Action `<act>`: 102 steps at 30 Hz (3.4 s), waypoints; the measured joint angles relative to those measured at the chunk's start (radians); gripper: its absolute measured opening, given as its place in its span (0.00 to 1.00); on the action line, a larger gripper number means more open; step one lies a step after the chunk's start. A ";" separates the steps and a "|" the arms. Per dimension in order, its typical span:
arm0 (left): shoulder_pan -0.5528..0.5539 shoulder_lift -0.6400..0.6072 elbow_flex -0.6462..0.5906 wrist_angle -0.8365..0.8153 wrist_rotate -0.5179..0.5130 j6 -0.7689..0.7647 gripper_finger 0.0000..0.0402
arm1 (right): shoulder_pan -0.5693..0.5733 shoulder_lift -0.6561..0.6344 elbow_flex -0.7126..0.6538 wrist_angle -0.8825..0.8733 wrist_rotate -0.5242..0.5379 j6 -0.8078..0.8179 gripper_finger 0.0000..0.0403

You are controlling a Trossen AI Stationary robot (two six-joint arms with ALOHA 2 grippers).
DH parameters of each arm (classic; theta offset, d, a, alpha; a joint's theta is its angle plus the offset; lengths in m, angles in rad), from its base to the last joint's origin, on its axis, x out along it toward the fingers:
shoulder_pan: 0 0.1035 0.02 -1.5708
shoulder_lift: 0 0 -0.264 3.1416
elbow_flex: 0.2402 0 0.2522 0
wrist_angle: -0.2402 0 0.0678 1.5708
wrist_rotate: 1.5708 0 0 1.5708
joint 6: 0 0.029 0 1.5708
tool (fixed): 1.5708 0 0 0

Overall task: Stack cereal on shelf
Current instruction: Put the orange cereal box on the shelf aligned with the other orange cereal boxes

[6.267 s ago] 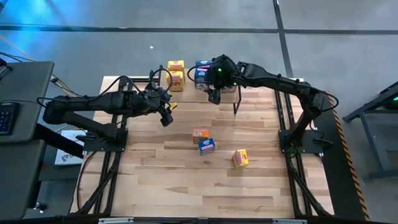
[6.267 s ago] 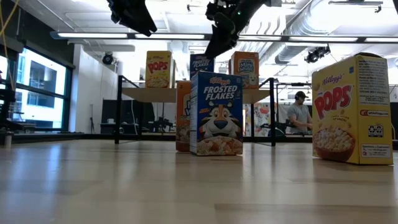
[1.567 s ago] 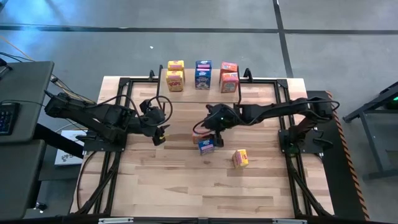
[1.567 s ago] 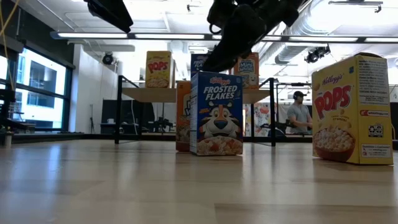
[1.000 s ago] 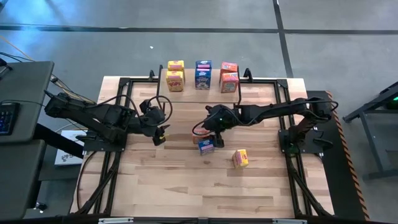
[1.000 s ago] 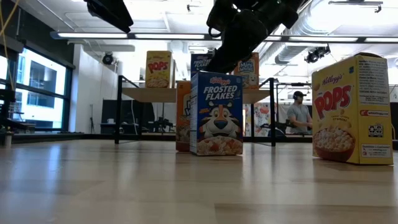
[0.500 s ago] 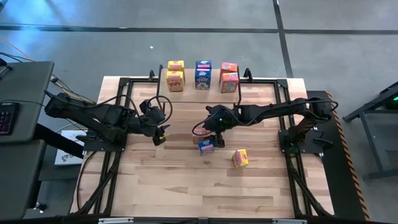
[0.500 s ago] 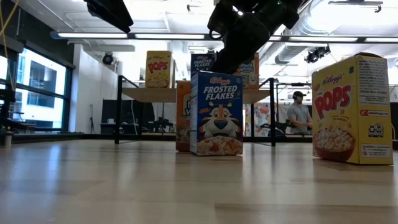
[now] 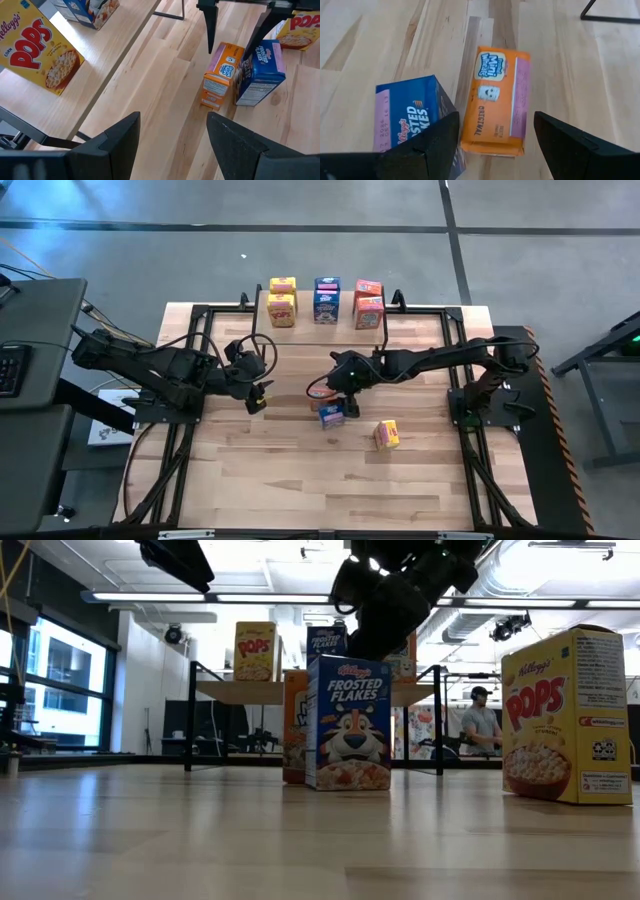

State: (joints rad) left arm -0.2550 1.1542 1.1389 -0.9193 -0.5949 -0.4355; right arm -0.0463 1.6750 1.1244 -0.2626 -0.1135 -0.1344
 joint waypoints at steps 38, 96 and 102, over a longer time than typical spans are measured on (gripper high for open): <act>0.000 0.000 0.000 0.001 0.000 0.000 0.55 | 0.000 -0.026 0.000 -0.007 0.007 -0.006 0.43; 0.000 0.000 0.000 0.001 0.016 0.001 0.55 | -0.525 -0.385 0.315 -0.720 -0.224 -0.462 0.43; 0.000 0.000 0.000 0.001 0.016 0.001 0.55 | -0.532 -0.312 0.313 -0.724 -0.228 -0.492 0.43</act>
State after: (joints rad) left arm -0.2546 1.1542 1.1389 -0.9182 -0.5791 -0.4347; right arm -0.5785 1.3627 1.4376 -0.9863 -0.3412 -0.6261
